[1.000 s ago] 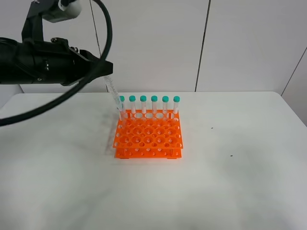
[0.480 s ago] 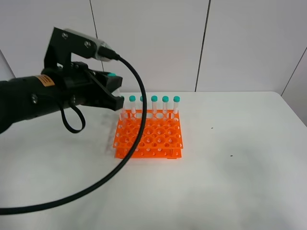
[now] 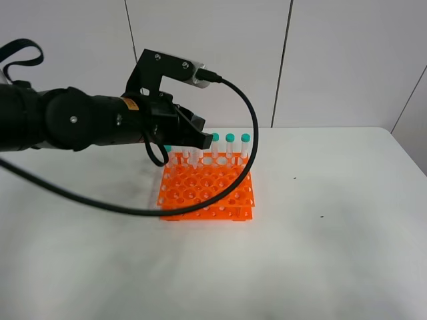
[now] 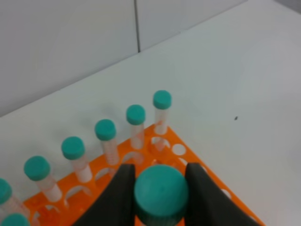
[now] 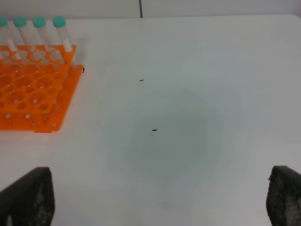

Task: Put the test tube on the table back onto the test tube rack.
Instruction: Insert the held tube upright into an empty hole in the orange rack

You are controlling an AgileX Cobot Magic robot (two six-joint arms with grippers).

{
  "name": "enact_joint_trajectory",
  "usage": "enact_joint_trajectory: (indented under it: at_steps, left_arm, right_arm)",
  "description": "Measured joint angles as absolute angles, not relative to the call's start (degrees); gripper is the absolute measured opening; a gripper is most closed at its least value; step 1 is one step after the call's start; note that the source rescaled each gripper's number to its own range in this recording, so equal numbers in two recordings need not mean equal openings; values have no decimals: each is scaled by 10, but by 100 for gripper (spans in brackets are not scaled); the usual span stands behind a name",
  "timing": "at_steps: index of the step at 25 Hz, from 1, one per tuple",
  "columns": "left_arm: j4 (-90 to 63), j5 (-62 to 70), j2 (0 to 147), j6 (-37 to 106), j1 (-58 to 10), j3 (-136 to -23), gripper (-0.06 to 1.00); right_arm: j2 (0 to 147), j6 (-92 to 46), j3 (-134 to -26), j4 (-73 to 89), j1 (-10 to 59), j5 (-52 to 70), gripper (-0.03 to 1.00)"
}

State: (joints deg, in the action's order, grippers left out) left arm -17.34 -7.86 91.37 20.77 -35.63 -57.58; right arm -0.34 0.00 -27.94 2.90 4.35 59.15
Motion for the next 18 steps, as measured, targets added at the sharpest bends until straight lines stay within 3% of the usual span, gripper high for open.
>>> enact_joint_trajectory:
  at_steps: [8,18]
  left_arm:
    - [-148,-99,989,200,-308,-620,0]
    - [-143,-175,1038,186,-301,-621,0]
  right_arm:
    - [-3,0,-279,29,44,592,100]
    - [-3,0,-279,29,44,592,100]
